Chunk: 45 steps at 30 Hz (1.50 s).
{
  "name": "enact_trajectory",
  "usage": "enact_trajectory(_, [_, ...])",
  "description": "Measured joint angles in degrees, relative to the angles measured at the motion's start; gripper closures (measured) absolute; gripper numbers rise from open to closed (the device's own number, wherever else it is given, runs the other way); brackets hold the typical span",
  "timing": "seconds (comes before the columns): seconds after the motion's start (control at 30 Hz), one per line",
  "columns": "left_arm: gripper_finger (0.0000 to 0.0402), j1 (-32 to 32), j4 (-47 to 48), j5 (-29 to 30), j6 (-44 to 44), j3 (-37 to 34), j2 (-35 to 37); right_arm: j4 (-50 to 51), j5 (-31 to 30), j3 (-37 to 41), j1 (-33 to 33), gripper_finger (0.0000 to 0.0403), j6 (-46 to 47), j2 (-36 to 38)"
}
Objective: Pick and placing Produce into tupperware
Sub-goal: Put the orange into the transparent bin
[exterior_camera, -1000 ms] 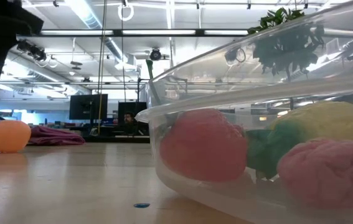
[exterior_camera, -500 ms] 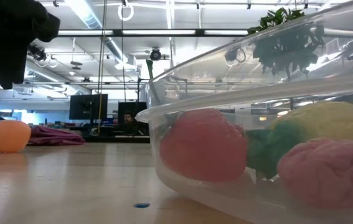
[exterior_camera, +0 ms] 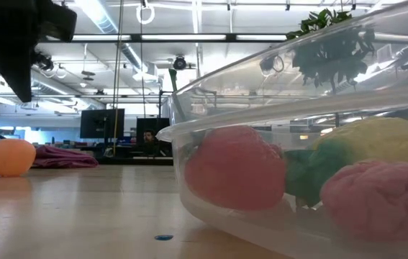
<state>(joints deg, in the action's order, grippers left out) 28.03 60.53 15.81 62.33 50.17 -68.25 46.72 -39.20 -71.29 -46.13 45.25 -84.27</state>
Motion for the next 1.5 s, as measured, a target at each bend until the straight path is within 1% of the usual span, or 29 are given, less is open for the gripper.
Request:
enact_trajectory(0.1, [0.0214, 0.7, -2.2, -1.8, -10.1, 0.0, 0.0, 0.0, 0.0, 0.0, 0.0, 0.0157, -0.1, 0.0])
enact_trajectory(0.17, [0.0219, 1.2, -2.0, -2.1, -17.7, 0.0, 0.0, 0.0, 0.0, 0.0, 0.0, 0.0157, -0.3, 0.0])
enact_trajectory(0.23, [0.0220, 1.0, -1.3, -2.2, -23.0, 0.0, 0.0, 0.0, 0.0, 0.0, 0.0, 0.0157, -0.3, 0.0])
enact_trajectory(0.43, [0.0213, -0.5, 3.9, -2.1, -28.4, 0.0, 0.0, 0.0, 0.0, 0.0, 0.0, 0.0157, -0.3, 0.0])
enact_trajectory(0.57, [0.0212, -1.0, 5.0, -2.1, -31.9, 0.0, 0.0, 0.0, 0.0, 0.0, 0.0, 0.0157, -1.1, 0.0])
enact_trajectory(0.67, [0.0212, -1.0, 4.8, -2.1, -37.2, 0.0, 0.0, 0.0, 0.0, 0.0, 0.3, 0.0157, -3.5, 0.0])
enact_trajectory(0.83, [0.0219, -1.0, 4.9, -2.1, -47.2, 0.0, 0.0, 0.0, -0.9, 0.0, 0.3, 0.0157, -4.4, 0.0])
enact_trajectory(0.93, [0.0220, -1.0, 4.9, -2.2, -50.5, 0.0, 0.0, 0.0, -2.7, 0.0, 0.3, 0.0157, -4.5, 0.0])
enact_trajectory(1.03, [0.0218, -1.0, 4.9, -4.0, -51.1, 0.0, -0.3, 0.0, -5.3, 0.0, 0.3, 0.0157, -3.6, 0.0])
enact_trajectory(1.17, [0.0210, -1.1, 6.1, -4.8, -52.4, 0.0, -1.3, 0.0, -11.4, 0.0, 0.3, 0.0157, -0.1, 0.0])
enact_trajectory(1.27, [0.0202, -1.7, 6.4, -5.1, -56.2, 0.0, -3.1, 0.0, -16.0, 0.0, 0.4, 0.0157, 3.7, 0.0])
enact_trajectory(1.37, [0.0193, -3.0, 6.6, -5.1, -60.2, 0.0, -5.3, -0.3, -19.3, 0.0, 0.5, 0.0157, 6.3, 0.0])
enact_trajectory(1.5, [0.0182, -4.7, 6.7, -5.1, -65.4, 0.0, -8.6, -1.2, -20.0, 0.0, 1.0, 0.0157, 11.7, 0.0])
